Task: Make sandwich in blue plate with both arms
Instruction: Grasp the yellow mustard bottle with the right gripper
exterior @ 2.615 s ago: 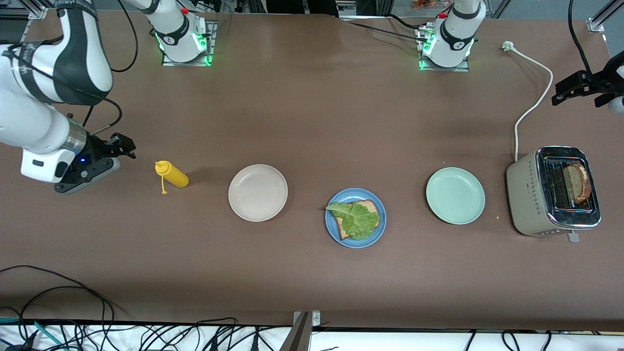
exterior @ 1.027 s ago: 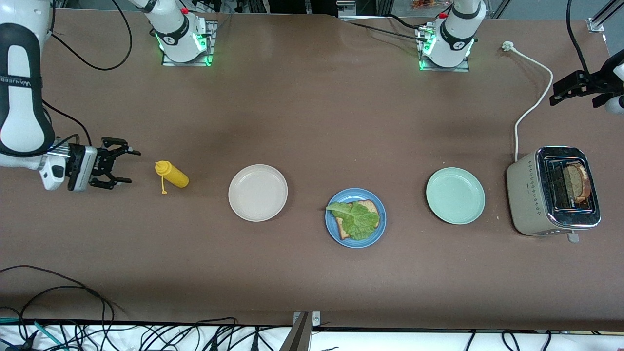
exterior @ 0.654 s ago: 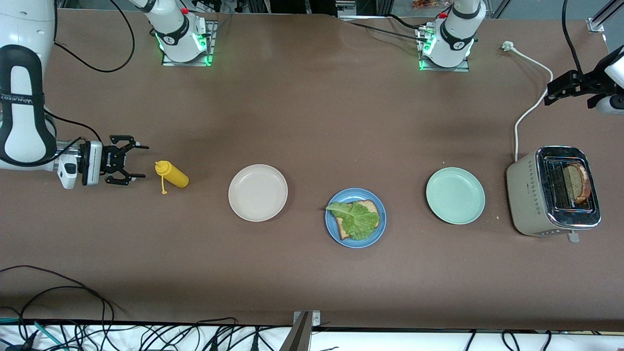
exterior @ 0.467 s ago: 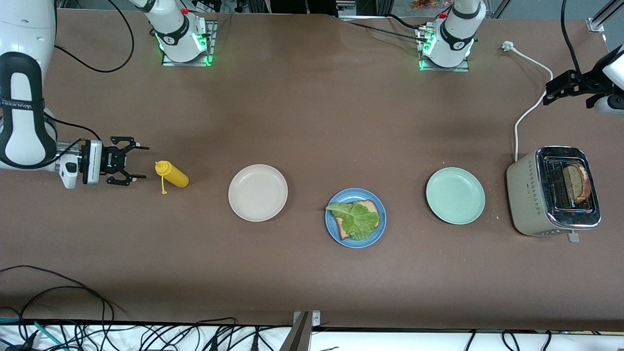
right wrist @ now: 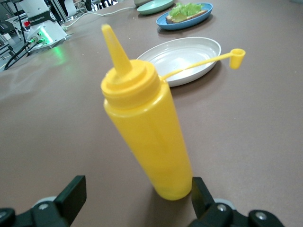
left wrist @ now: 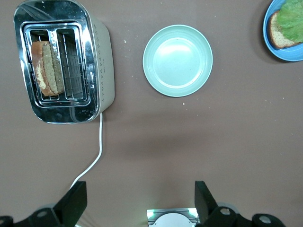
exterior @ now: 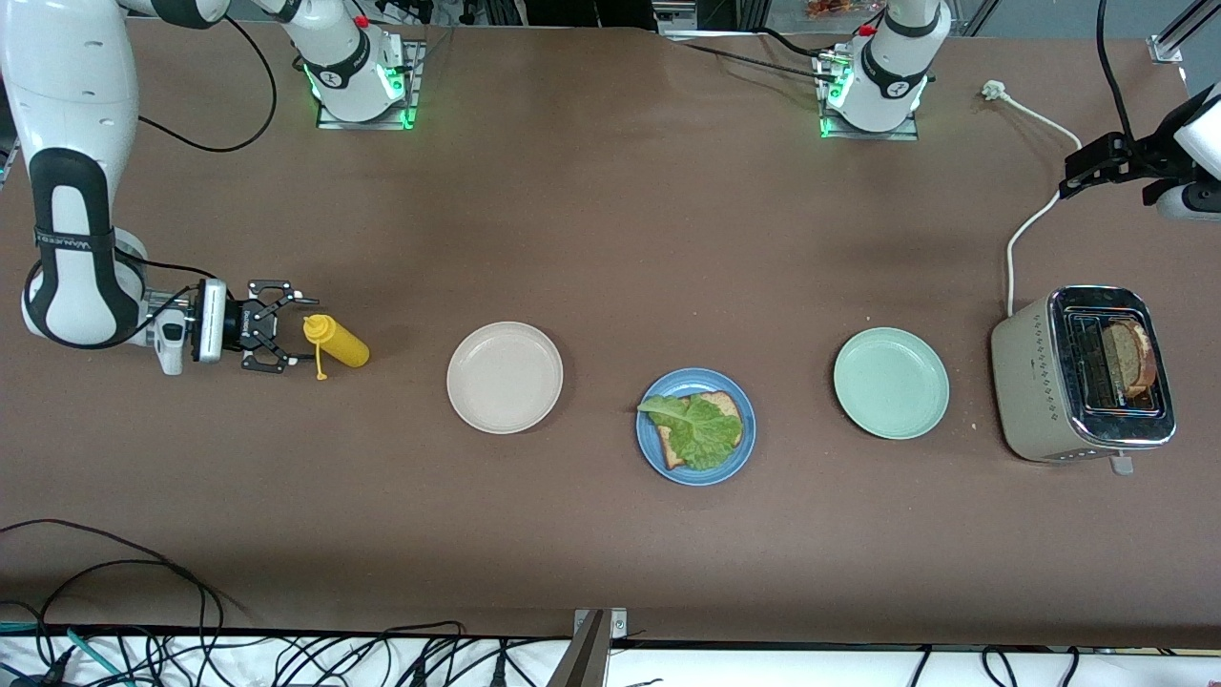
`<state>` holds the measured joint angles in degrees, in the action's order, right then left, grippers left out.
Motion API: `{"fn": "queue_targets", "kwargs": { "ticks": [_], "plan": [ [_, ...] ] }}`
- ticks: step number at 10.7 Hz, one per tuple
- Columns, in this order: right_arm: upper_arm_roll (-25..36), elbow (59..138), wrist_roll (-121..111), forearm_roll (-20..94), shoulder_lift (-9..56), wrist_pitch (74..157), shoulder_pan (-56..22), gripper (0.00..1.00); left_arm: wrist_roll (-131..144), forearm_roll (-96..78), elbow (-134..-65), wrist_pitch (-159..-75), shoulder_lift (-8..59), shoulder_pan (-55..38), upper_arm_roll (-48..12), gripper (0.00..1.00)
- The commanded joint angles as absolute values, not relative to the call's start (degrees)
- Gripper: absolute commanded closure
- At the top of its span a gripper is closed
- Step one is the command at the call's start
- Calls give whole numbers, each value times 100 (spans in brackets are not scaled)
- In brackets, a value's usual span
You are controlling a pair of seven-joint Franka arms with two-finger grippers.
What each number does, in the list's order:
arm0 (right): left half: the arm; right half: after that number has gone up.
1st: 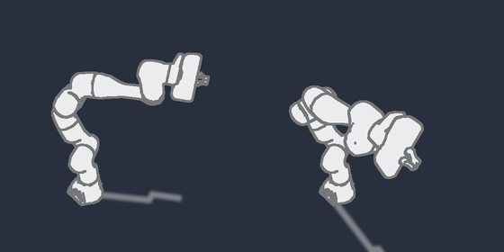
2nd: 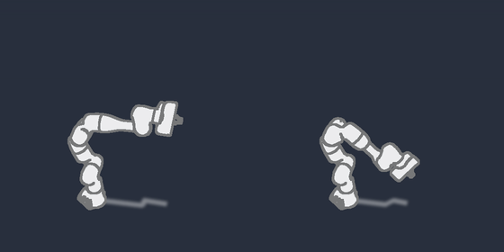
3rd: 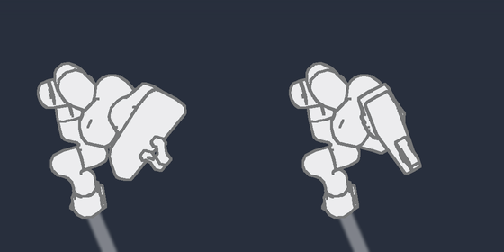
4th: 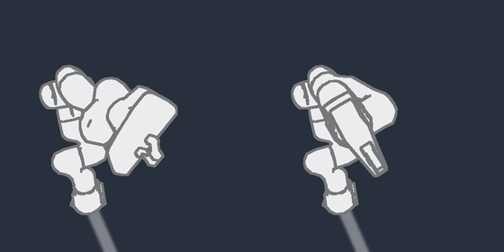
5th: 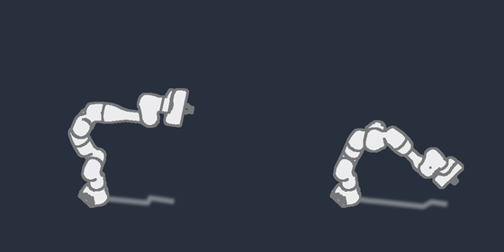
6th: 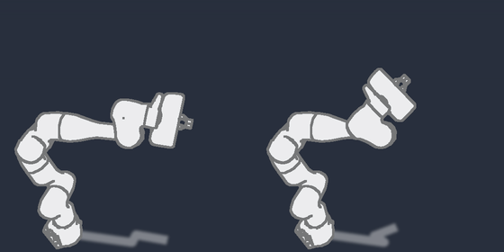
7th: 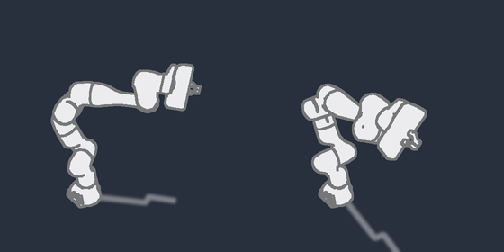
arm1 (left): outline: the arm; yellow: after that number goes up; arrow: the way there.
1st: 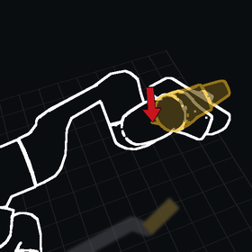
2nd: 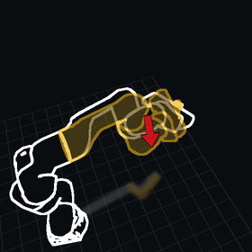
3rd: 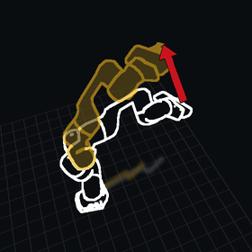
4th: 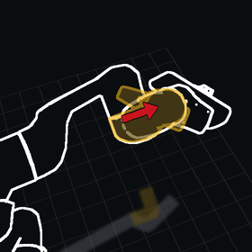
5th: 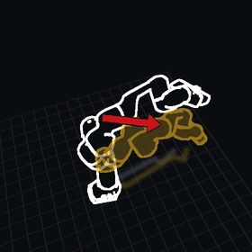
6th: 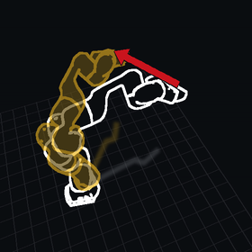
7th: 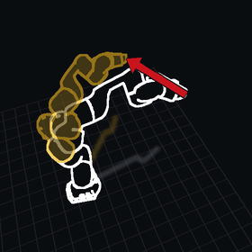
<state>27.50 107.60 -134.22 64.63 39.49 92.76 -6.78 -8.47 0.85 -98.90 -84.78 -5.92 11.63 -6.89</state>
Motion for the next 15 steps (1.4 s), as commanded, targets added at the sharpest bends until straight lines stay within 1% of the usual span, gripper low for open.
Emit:
{"fn": "queue_targets", "kwargs": {
  "ticks": [1,6,7,8,9,10,11,13,15],
  "plan": [
    [2567,10530,-13824,6776,4166,9105,-607,1,-932,-61,-9835,-8376,-633,1178,-686,0],
    [2321,10407,-14027,7188,4368,9106,-606,1,-905,-132,-9756,-8385,-598,1178,-677,0],
    [2294,10406,-14019,7242,4368,9114,-624,19,-905,-132,-9756,-8385,-598,1178,-677,0],
    [2285,10389,-14010,7294,4368,9140,-685,60,-905,-132,-9756,-8376,-598,1186,-677,0],
    [2155,10319,-13940,7330,4368,9175,-694,79,-905,-132,-9756,-8376,-598,1195,-677,0],
    [2032,10179,-13887,7339,4359,9219,-703,93,-897,-132,-9756,-8385,-598,1195,-677,0],
    [1978,9995,-13713,7330,4351,9324,-808,95,-888,-132,-9756,-8376,-598,1187,-677,0],
    [2012,9608,-12802,7243,4202,9456,-1176,95,-888,-132,-9756,-8385,-598,1195,-677,0],
    [2021,9292,-11983,7102,4044,9955,-1554,95,-896,-141,-9756,-8385,-598,1195,-668,0]
  ]
}}
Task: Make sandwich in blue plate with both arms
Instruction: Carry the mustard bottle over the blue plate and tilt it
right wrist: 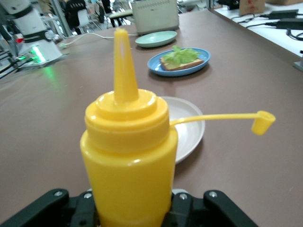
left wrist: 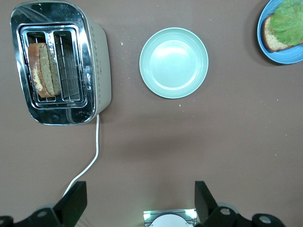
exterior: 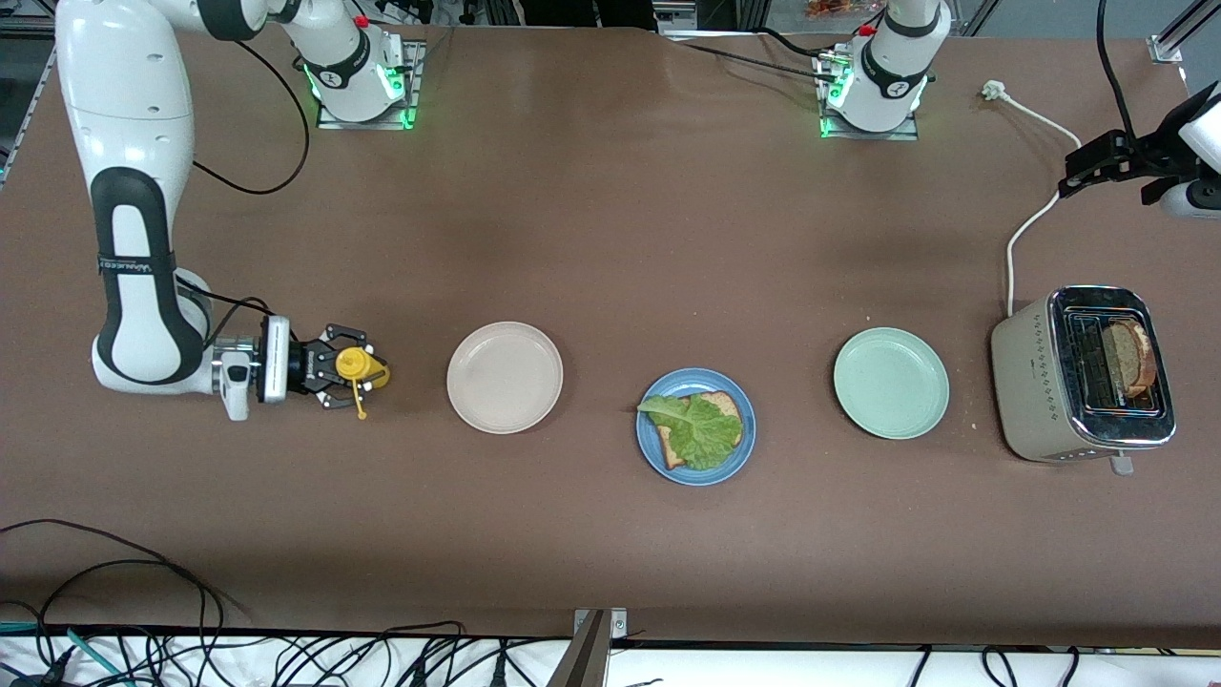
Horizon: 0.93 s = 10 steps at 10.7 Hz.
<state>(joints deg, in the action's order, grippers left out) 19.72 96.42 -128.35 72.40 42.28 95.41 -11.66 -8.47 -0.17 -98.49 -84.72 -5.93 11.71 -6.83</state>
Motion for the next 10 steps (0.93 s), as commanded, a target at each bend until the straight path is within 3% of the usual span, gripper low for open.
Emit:
{"fn": "queue_targets", "kwargs": {
  "ticks": [1,5,10],
  "plan": [
    [2030,9229,-11614,7023,3956,10236,-1756,95,-923,-132,-9756,-8376,-598,1204,-668,0],
    [2030,9220,-9971,6085,3464,11818,-2740,95,-949,-132,-9747,-8385,-580,1248,-650,0],
    [2004,9011,-7240,3399,3217,12753,-3830,95,-949,-132,-9756,-8385,-589,1257,-642,0]
  ]
}}
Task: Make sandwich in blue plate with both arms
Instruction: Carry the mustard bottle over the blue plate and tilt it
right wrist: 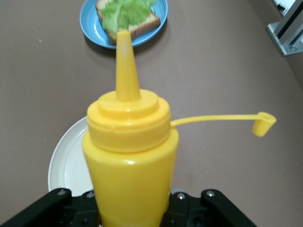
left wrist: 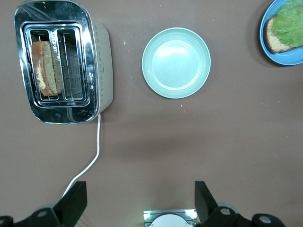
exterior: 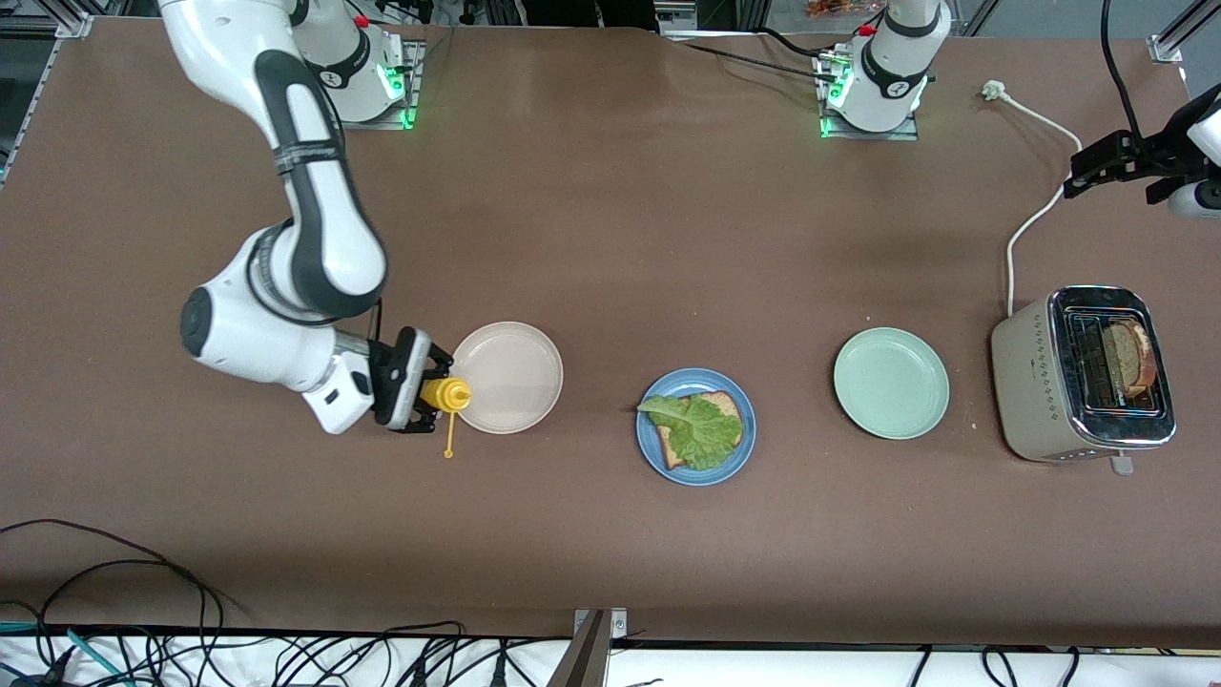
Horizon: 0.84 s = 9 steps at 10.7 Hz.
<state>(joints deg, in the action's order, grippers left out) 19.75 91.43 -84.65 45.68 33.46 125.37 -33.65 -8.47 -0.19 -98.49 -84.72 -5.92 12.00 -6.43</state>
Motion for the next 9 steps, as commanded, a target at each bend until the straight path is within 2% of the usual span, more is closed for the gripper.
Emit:
{"fn": "queue_targets", "kwargs": {
  "ticks": [1,3,6,9],
  "plan": [
    [2004,8835,-6711,2757,3243,12770,-4076,95,-949,-132,-9756,-8385,-580,1257,-633,0],
    [1995,8692,-5499,1570,3374,12954,-4524,95,-949,-132,-9756,-8385,-580,1257,-633,0],
    [2013,8553,-3978,619,3760,13166,-5192,95,-949,-132,-9756,-8385,-580,1257,-633,0],
    [2013,8009,-2833,-420,4401,13105,-5501,94,-949,-132,-9756,-8385,-580,1266,-624,0]
  ]
}}
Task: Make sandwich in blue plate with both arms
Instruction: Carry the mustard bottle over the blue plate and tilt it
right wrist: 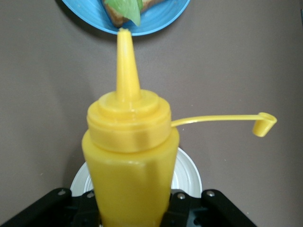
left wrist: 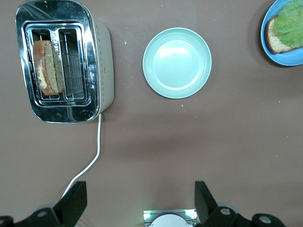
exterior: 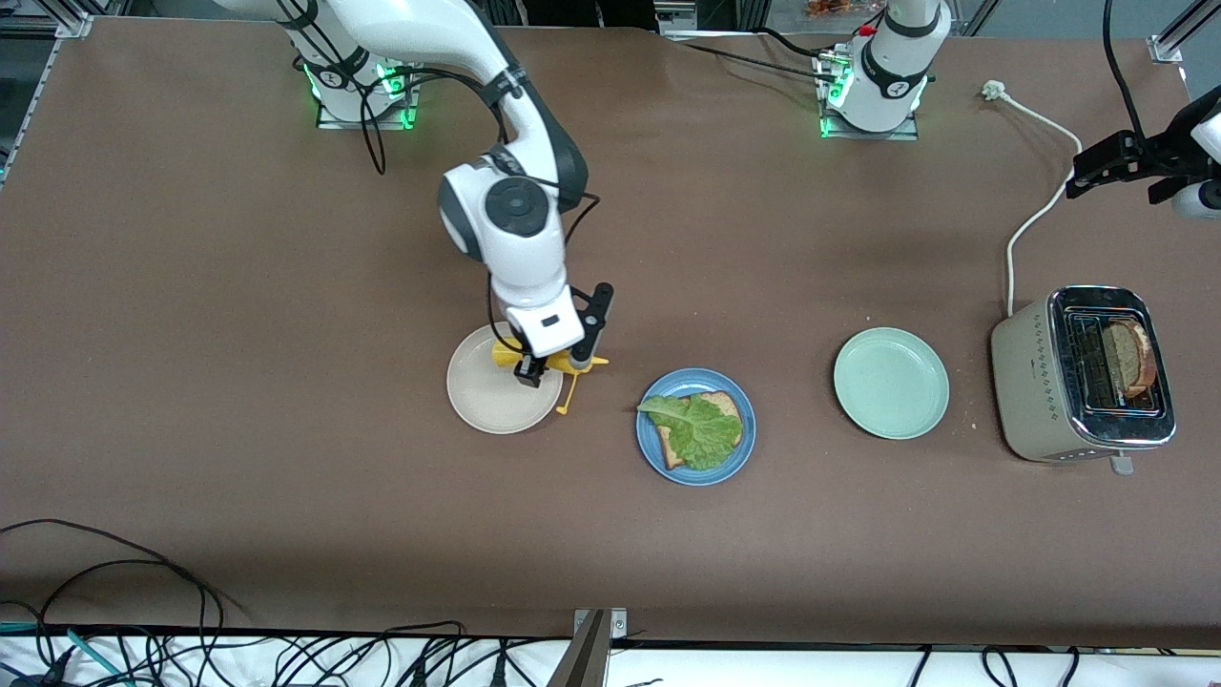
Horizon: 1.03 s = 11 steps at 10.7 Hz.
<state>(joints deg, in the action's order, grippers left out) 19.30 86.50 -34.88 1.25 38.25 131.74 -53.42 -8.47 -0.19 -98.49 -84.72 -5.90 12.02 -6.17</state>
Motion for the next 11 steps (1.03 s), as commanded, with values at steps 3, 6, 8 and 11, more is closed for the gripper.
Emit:
{"fn": "queue_targets", "kwargs": {
  "ticks": [3,6,8,11],
  "plan": [
    [2013,7368,-2540,-1070,5078,13078,-5528,94,-949,-132,-9756,-8385,-545,1266,-615,0],
    [2013,7093,-2540,-2009,5554,13087,-5660,90,-949,-132,-9756,-8385,-545,1266,-615,0],
    [2013,7093,-2549,-2257,5607,13078,-5695,93,-949,-132,-9756,-8385,-545,1266,-615,0],
    [2056,6971,-2540,-2373,5888,13078,-5713,100,-940,-62,-9747,-8385,-545,1231,-668,0]
  ]
}}
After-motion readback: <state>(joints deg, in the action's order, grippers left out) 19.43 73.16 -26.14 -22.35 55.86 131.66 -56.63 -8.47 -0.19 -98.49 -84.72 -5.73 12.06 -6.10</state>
